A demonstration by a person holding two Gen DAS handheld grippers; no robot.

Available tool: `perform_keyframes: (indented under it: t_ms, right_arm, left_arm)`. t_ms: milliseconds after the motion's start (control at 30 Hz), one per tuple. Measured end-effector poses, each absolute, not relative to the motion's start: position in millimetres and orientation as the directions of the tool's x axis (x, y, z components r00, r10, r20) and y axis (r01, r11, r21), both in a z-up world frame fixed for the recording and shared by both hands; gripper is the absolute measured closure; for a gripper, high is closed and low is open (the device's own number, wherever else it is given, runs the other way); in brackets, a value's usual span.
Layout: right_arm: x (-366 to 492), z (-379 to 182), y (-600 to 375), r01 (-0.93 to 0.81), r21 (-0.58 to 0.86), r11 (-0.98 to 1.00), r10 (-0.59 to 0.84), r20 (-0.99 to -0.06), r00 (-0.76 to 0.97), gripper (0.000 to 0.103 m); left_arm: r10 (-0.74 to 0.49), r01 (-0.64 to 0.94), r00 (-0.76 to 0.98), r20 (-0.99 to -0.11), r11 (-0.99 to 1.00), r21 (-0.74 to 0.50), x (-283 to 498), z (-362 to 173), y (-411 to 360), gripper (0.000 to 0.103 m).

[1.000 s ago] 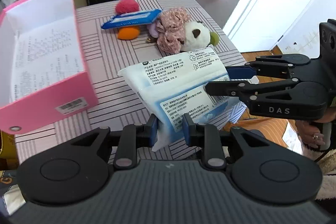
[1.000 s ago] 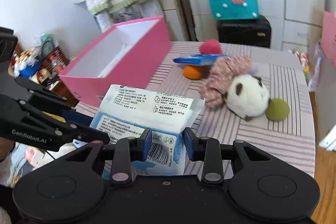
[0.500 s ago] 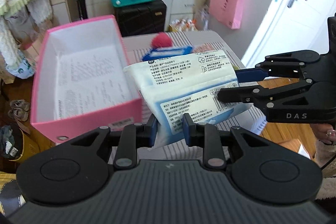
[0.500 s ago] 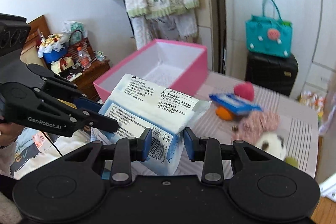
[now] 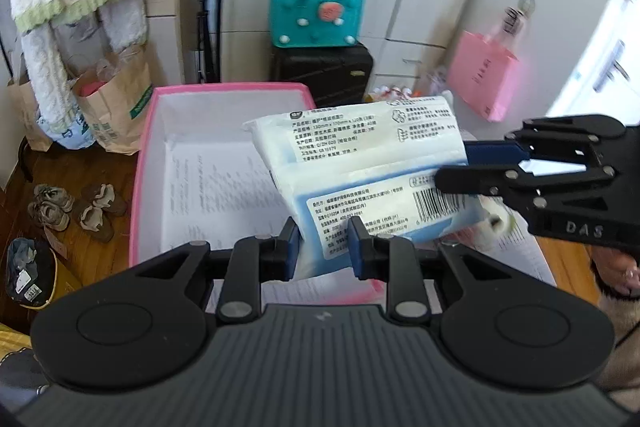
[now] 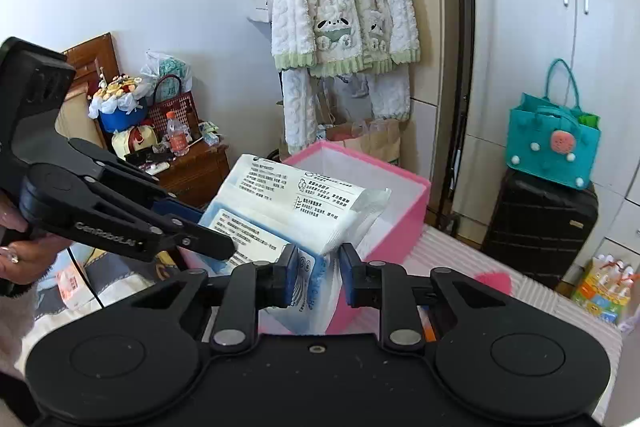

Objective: Organize soft objects
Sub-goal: 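Lift the white wipes pack with the left gripper and carry it over the pink box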

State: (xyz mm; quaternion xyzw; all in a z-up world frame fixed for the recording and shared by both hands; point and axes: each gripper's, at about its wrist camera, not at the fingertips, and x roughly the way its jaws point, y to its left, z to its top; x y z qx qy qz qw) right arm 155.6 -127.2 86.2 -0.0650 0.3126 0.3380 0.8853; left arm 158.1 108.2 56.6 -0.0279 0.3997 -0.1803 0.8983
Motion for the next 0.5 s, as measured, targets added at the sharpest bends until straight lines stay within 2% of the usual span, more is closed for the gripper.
perform_keyframes:
  t_ms: [200,500]
  right_arm:
    - [225.1,80.2,-98.8,-0.65,0.093,0.754,0.558,-0.612,0.56,0.077]
    - [325.1,19.6,-51.9,-0.602,0.179,0.778,0.507,-0.746,0.433,0.077]
  left_arm:
    - [-0.289,0.201,0.617,-0.732,0.957,-0.208,223.7,36.4,128.9,0.079]
    - [-0.18,0.095,0.481,-0.858,0.984,-0.153,309.0,-22.3,140.7,0.079]
